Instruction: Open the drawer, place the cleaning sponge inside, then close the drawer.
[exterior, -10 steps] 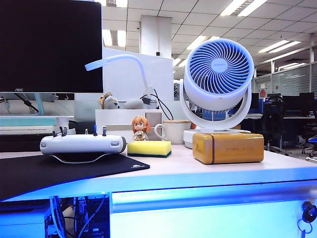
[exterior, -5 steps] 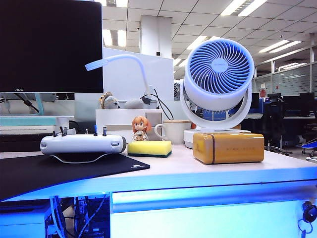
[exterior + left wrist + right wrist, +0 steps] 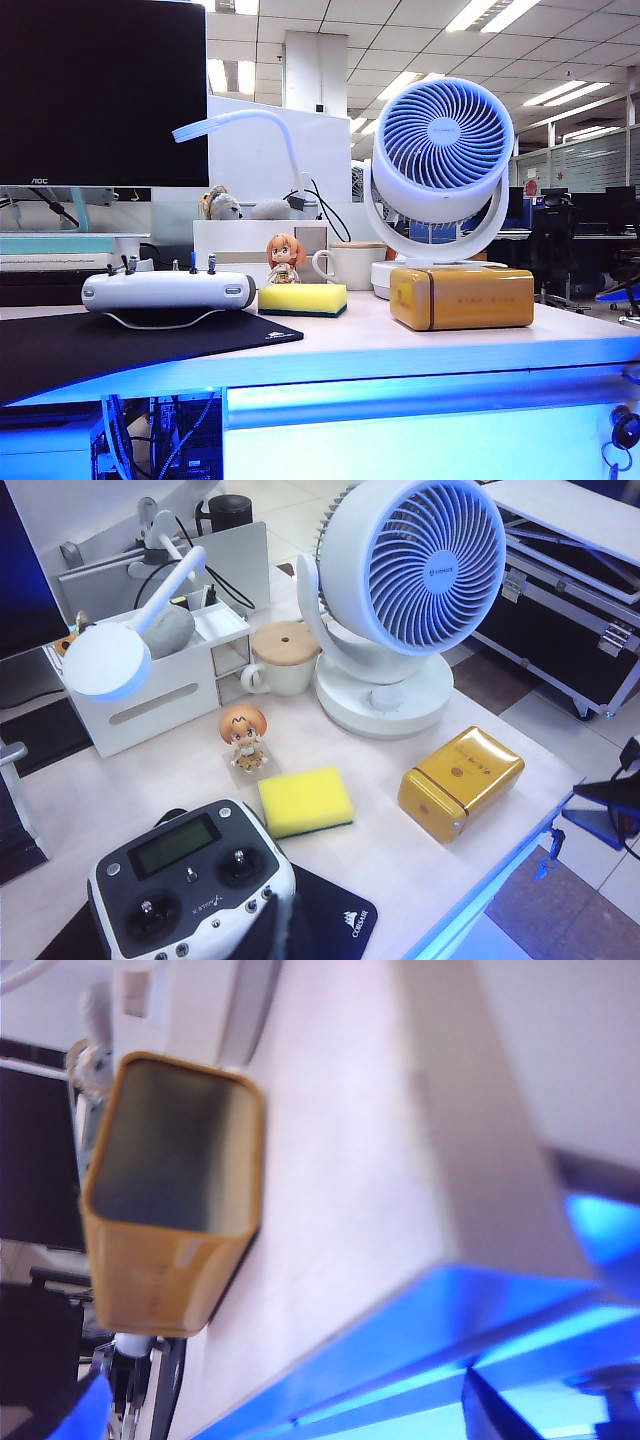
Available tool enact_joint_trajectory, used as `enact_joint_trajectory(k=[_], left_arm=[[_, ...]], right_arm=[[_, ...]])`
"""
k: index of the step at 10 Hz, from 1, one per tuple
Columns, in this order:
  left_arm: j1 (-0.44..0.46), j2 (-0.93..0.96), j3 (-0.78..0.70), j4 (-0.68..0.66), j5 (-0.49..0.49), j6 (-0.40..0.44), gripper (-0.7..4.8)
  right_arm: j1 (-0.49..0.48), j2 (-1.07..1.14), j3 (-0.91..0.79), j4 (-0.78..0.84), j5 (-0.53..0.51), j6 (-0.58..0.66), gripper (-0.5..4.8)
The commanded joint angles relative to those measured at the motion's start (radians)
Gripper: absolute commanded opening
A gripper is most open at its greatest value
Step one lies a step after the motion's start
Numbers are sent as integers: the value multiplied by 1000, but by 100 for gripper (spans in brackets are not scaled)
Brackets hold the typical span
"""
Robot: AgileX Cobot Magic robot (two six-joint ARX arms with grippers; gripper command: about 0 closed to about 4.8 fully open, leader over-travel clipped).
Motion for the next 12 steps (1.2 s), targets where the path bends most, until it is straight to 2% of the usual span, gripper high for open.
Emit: enact_joint_trajectory(k=[1,4,6,9,12], left_arm=[[0,2,4,5,5,1,-6],[0,5,4,5,5,1,-6],[0,5,4,5,4,1,-6],[0,5,4,5,4,1,-6],[0,5,4,5,5,0,-6]], right_arm=[[4,-3,1,56,-4,-6,479],[5,5,48,6,31,-6,479],[10,7,71,9,17,-6,479],[10,7,74,41,-56,-2,479],[7,7,72,137,-59,74,479]])
